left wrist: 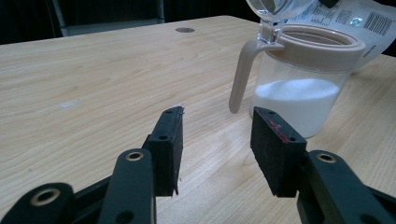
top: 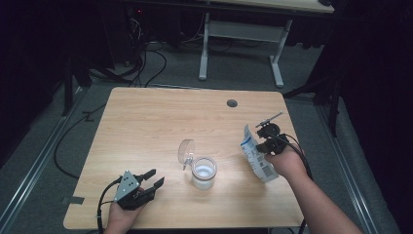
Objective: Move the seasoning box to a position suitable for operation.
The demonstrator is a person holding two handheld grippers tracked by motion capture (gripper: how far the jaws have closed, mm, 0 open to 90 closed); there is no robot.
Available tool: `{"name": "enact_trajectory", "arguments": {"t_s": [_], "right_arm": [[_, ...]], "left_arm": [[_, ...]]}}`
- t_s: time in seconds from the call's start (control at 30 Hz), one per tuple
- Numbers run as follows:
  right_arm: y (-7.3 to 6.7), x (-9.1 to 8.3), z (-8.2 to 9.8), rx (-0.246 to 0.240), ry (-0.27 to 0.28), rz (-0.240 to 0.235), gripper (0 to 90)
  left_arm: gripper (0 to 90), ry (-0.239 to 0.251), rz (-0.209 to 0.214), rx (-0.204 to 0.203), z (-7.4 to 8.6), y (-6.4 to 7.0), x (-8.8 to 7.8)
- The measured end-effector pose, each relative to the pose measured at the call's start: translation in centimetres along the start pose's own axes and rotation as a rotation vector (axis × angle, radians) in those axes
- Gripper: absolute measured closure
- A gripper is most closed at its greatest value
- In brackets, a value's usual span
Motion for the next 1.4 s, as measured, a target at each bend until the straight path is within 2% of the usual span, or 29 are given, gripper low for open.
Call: {"name": "enact_trajectory", "arguments": {"t_s": [0.07,0.17,0.2,0.23,0.43,0.47,0.53,0.63,0.8,0.87,0.93,1.0,1.13,1.23,1.4], "right_arm": [[0.1,-0.6,-0.5,-0.008,0.055,0.009,90.0],[0.1,-1.2,-0.9,0.005,0.102,0.015,90.0],[0.1,-1.2,-0.9,0.005,0.102,0.015,90.0],[0.1,-1.4,-1.1,0.022,0.141,0.019,90.0],[-0.1,-1.5,-0.8,0.018,0.189,0.021,90.0],[0.0,-1.8,-1.1,0.02,0.24,0.033,90.0],[0.0,-2.0,-1.2,0.033,0.273,0.03,90.0],[-0.2,-2.0,-1.0,0.029,0.3,0.023,90.0],[-0.4,-1.8,-0.4,0.05,0.334,0.007,90.0],[-0.4,-1.7,-0.1,0.065,0.345,-0.006,89.9],[-0.3,-1.7,0.2,0.06,0.36,0.008,90.0],[-0.2,-1.7,0.3,0.081,0.38,-0.003,90.0],[0.0,-1.9,0.5,0.086,0.424,0.003,90.0],[0.0,-2.1,0.5,0.097,0.446,-0.005,90.0],[-0.2,-2.2,0.7,0.092,0.513,-0.005,90.0]], "left_arm": [[54.3,-0.004,-0.01,-0.009,-0.1,-0.5,-0.2],[54.1,-0.023,-0.013,-0.032,0.1,-1.0,-0.3],[53.8,-0.023,-0.013,-0.032,0.1,-1.0,-0.3],[53.7,-0.034,-0.014,-0.038,0.2,-1.2,-0.3],[53.5,-0.054,-0.033,-0.065,0.7,-2.1,-0.4],[53.4,-0.055,-0.038,-0.068,0.7,-2.3,-0.5],[53.4,-0.052,-0.035,-0.076,0.7,-2.4,-0.5],[53.5,-0.049,-0.031,-0.072,0.8,-2.4,-0.5],[53.6,-0.055,-0.035,-0.063,1.0,-2.5,-0.4],[54.2,-0.059,-0.03,-0.077,1.1,-2.4,-0.3],[54.3,-0.058,-0.026,-0.084,1.1,-2.4,-0.3],[54.3,-0.057,-0.026,-0.095,1.1,-2.5,-0.3],[54.3,-0.046,-0.033,-0.105,1.0,-2.7,-0.5],[54.5,-0.047,-0.033,-0.101,1.0,-2.7,-0.5],[55.1,-0.052,-0.033,-0.089,1.2,-2.5,-0.4]]}}
Point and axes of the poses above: each handheld gripper's, and its own axes: x roughly forward along the jaws, z roughly out of its underside, y roughly to its right, the point moved 10 cm from there along x, roughly forward along the jaws, and after that the axes turned 12 degrees about y, right-handed, at the moved point
